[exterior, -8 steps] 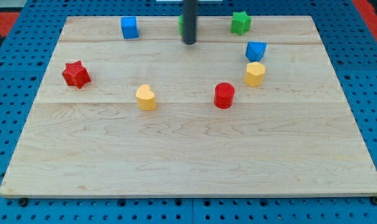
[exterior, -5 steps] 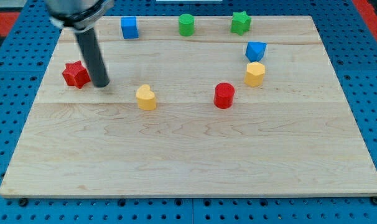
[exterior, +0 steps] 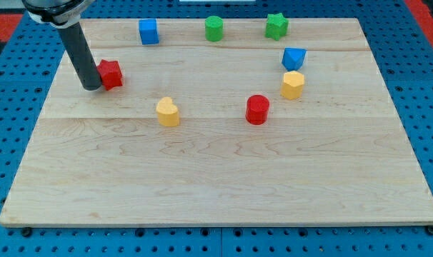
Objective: Place the red star in between blue cube and yellow heart
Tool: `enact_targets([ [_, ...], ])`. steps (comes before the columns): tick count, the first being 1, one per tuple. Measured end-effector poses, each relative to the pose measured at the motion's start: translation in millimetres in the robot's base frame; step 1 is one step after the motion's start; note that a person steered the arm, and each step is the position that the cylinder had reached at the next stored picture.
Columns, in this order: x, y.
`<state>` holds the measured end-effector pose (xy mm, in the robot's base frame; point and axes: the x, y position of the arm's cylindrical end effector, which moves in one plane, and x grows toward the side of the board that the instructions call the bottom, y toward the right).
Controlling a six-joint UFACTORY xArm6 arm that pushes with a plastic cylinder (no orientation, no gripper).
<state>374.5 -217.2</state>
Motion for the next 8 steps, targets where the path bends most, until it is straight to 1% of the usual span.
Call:
enact_targets([
  [1, -6.4, -41.5],
  [2, -19.7, -25.4],
  [3, -19.9, 24.5],
  [4, -20.5, 46.8],
  [5, -29.1, 36.0],
  [6, -35.2, 63.3],
  [7, -38.7, 76.4],
  [8, -67.2, 94.7],
])
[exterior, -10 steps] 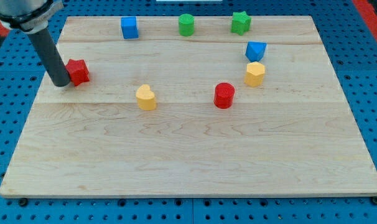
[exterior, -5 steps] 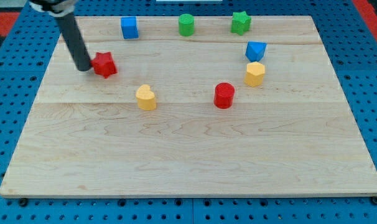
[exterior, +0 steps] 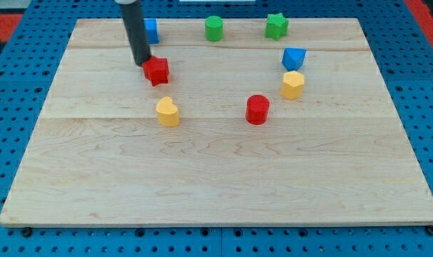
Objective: Place the red star in between blue cube and yellow heart
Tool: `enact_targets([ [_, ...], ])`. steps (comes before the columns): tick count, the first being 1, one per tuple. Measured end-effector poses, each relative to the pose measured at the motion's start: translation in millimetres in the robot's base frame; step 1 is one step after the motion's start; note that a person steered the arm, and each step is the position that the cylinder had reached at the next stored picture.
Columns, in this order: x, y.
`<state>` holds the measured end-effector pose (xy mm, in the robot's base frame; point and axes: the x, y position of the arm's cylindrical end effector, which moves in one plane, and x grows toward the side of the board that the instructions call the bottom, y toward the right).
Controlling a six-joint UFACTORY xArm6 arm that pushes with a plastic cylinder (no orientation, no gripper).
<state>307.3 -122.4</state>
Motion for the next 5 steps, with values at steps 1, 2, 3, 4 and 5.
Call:
enact_targets([
  [1, -16.6, 35.6],
  [2, -27.6, 50.6],
  [3, -18.6, 91.7],
  [4, -19.4, 140.7],
  [5, -47.8, 188.4],
])
